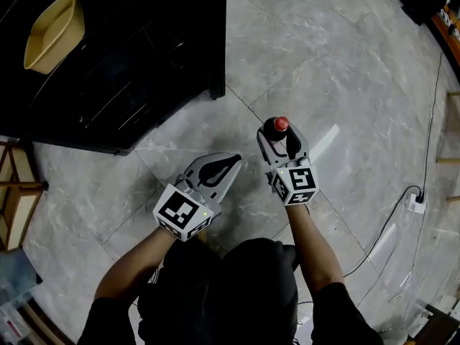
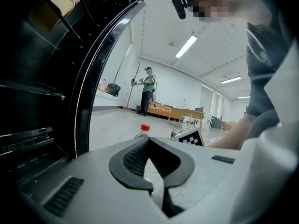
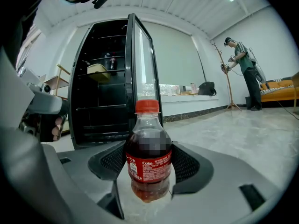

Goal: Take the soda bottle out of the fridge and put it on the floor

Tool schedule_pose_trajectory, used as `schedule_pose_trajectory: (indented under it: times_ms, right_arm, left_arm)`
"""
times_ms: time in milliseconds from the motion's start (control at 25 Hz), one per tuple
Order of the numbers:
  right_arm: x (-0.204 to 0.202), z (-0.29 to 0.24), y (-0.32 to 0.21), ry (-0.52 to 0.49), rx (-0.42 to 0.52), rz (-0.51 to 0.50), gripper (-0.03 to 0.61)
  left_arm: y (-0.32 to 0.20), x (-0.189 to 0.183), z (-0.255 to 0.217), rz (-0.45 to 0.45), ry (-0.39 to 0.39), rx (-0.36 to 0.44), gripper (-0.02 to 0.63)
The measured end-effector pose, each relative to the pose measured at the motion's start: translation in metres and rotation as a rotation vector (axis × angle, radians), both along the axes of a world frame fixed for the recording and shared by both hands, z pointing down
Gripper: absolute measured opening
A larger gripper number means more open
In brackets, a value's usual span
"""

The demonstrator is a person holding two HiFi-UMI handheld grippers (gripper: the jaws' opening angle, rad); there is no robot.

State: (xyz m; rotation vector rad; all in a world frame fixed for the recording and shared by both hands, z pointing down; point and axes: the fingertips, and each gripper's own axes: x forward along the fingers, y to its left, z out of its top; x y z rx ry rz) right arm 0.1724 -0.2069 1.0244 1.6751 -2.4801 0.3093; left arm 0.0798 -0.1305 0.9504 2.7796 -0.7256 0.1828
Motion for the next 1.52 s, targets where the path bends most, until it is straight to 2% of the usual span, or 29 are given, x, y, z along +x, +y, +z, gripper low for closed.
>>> schedule_pose_trajectory:
  times_ms: [320,720,1240,1520]
  right_arm:
    - [0.002,0.058,0.001,0.024,-0.054,0.017,0.311]
    - [0.008,0.088,0.009,0.046,-0.05,0.04,0.311]
    - [0.007,0.092,0.016,0.051,-0.018,0.024,0.311]
    - [0.006,0.09,0.019,0.085,-0.014,0.007,0.311]
  left_arm:
    - [-0.002,0.005,0.032,-0.013,0.006,-0.07,0.008]
    - [-0.001,0.007,0.048,-0.02,-0.004,-0.102,0.006]
    - [0.003,0.008,0.053,-0.032,-0.009,-0.12,0.008]
    - [0.004,0.011,0.051,-0.03,-0.006,-0.126,0.008]
